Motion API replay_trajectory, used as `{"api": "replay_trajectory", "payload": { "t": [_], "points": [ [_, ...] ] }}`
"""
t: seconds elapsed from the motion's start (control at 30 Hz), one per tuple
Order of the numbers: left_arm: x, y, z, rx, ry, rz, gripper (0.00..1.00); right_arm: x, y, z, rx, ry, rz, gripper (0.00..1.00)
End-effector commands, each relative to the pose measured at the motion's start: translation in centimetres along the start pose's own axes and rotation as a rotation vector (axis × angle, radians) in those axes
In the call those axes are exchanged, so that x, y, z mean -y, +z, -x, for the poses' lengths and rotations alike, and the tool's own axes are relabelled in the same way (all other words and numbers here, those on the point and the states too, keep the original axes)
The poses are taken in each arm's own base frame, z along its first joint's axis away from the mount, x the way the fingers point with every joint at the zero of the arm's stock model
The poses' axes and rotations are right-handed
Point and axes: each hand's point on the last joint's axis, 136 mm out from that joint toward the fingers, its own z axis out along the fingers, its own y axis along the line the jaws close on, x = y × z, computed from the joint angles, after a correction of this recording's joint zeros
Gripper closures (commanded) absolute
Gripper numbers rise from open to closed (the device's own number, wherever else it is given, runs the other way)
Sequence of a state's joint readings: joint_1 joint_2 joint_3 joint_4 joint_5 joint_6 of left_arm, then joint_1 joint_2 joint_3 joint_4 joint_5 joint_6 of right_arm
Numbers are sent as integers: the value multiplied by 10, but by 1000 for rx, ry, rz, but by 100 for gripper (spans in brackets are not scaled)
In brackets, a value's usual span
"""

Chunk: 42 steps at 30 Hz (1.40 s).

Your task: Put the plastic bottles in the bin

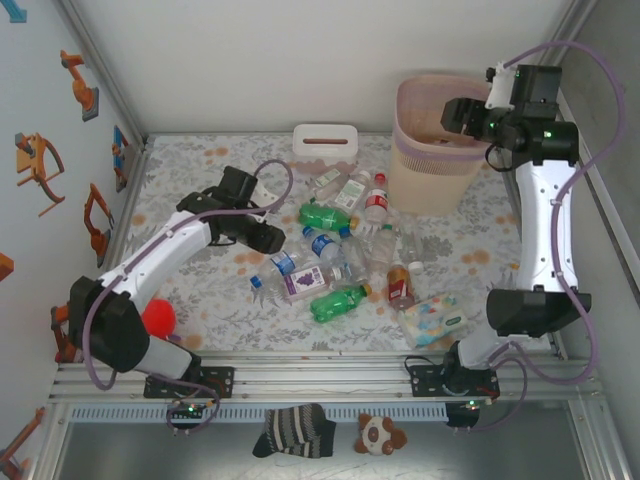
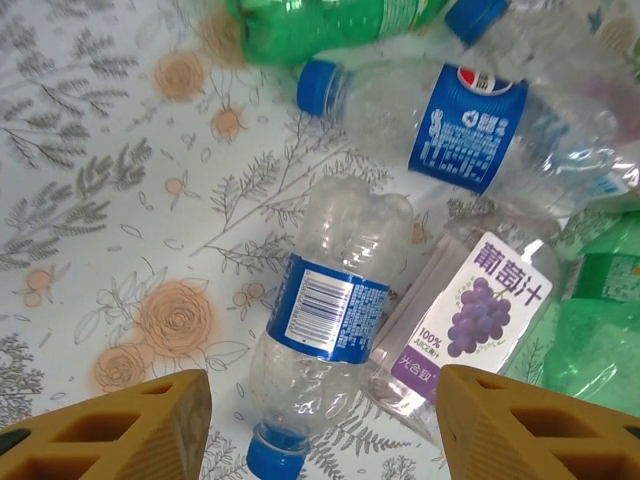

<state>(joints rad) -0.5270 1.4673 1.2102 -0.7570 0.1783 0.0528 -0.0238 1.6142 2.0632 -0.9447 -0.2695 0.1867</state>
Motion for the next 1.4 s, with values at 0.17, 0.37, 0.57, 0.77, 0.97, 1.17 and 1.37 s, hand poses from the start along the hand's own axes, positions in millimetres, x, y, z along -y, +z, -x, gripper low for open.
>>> {"api": "replay_trajectory", "payload": {
  "t": [0.17, 0.37, 0.57, 0.77, 0.97, 1.17, 1.37],
  "points": [
    [11, 32, -17, -145, 46, -16, 36, -1, -17, 1, 37, -18, -5, 21],
    [7, 55, -29, -225, 62, 20, 32, -3, -22, -1, 37, -19, -3, 21],
    [-4, 72, -39, -294, 81, 74, 30, -2, -25, -1, 37, -27, -10, 21],
    [-12, 85, -48, -347, 93, 112, 28, -3, -26, -1, 39, -29, -7, 21],
    [-19, 95, -58, -392, 98, 139, 26, -4, -24, -3, 33, -27, 3, 21],
    [-21, 102, -65, -425, 90, 148, 26, -5, -22, -4, 27, -23, 9, 21],
    [-24, 107, -72, -454, 92, 155, 27, -6, -21, -4, 27, -20, 16, 21]
  ]
}}
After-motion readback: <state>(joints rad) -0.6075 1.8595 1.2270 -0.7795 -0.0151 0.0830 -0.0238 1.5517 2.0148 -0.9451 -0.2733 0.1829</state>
